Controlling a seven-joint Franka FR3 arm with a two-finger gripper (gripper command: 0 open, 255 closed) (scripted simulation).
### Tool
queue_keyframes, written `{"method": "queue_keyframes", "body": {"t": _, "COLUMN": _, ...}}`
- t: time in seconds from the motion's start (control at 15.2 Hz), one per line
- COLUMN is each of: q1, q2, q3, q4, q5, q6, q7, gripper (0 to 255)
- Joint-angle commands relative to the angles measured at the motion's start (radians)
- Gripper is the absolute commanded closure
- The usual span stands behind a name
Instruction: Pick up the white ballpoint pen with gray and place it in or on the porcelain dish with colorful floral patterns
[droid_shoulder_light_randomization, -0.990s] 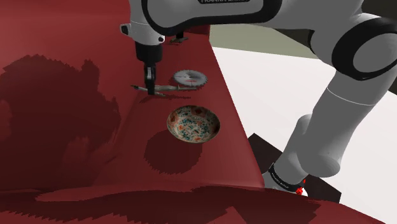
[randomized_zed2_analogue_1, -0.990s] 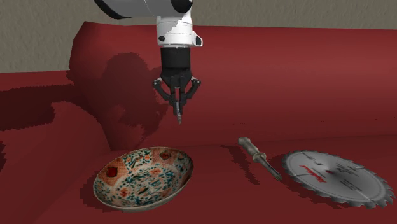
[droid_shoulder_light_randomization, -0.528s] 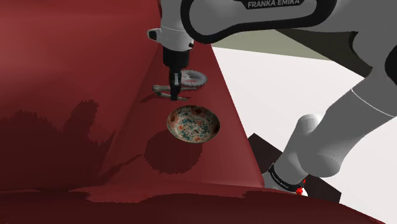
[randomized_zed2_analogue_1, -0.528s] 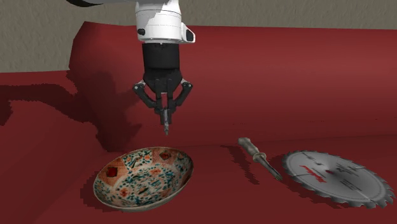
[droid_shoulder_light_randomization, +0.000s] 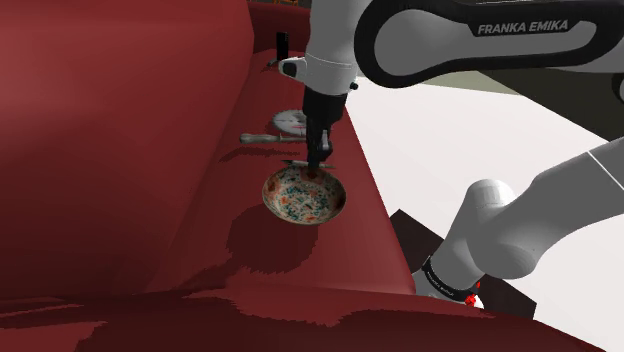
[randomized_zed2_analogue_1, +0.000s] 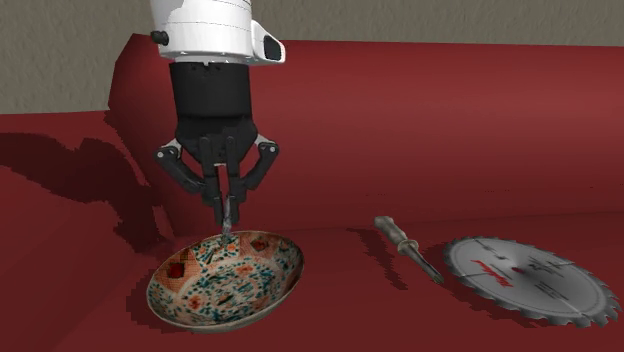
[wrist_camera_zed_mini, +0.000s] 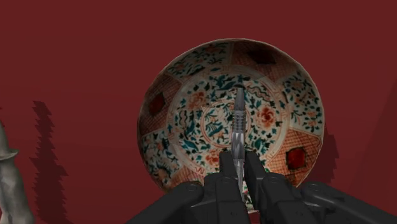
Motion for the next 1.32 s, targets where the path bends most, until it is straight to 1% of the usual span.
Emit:
{"method": "queue_keyframes", "body": {"t": 0.0, "q1": 0.001, "q2": -0.013, "q3": -0.002, "q4": -0.032, "q5": 0.002, "q6": 0.019, "q7": -0.003, "gripper": 255}}
{"method": "queue_keyframes", "body": {"t": 0.73, "q1": 0.005, "q2": 0.003, "q3": 0.01, "q4": -0.165, "q5": 0.009, "q6": 0.168, "q7": -0.005, "gripper": 255}}
{"method": "queue_keyframes", "body": {"t": 1.25, "q1": 0.005, "q2": 0.003, "q3": 0.01, "q4": -0.165, "q5": 0.009, "q6": 0.168, "q7": -0.005, "gripper": 255}}
